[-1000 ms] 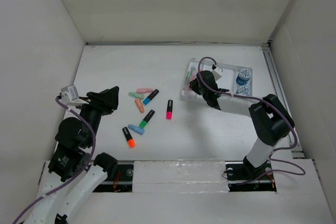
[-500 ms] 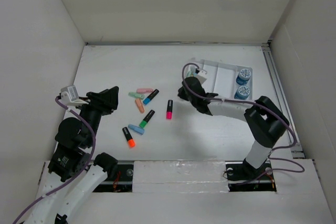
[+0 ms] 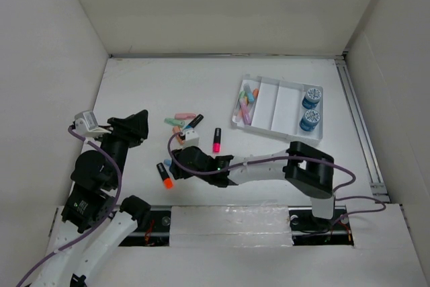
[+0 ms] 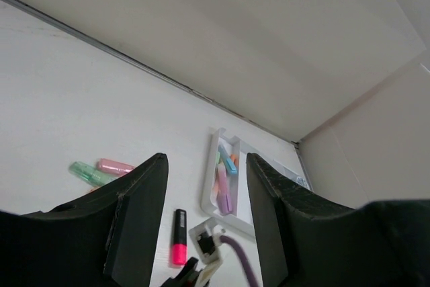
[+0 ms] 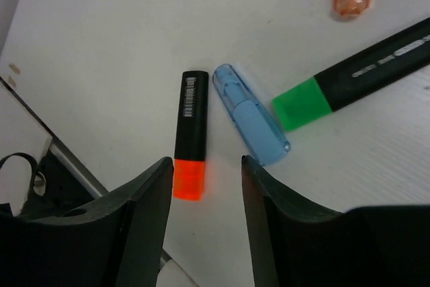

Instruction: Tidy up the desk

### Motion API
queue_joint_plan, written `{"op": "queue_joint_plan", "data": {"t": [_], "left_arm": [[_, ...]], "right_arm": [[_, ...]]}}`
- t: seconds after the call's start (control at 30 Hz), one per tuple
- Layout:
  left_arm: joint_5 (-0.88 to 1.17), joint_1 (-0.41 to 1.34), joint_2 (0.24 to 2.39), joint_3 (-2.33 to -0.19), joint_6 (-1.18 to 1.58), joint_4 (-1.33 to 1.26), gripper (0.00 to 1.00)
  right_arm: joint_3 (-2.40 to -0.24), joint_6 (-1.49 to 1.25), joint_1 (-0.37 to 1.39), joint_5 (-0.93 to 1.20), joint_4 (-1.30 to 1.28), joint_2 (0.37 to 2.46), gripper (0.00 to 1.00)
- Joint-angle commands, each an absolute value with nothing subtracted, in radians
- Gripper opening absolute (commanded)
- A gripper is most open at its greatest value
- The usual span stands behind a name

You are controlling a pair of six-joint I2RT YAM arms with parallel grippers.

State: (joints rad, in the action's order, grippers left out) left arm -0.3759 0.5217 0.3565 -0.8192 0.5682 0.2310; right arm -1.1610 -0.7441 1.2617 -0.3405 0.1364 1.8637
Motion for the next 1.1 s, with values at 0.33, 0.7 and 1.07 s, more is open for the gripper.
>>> {"op": "queue_joint_plan", "data": {"t": [0.33,0.7,1.07], "left_arm": [[-0.411,0.525,0.357,-0.844,0.586,0.209,0.46],[-0.396,0.525,0.353,-0.844,0.578,0.204,0.46],[-0.393,0.525,0.344,-0.841,0.578,0.206,0.46]], "right_arm": [[-1.494,-0.655,1.374,-0.468,-0.106,2.103,0.56],[-1.586,-0.641,1.396,-0.552,-0.161,2.2,0.53],[-1.542,-0.676,1.396,-0.632,-0.079,2.159,0.18]]}}
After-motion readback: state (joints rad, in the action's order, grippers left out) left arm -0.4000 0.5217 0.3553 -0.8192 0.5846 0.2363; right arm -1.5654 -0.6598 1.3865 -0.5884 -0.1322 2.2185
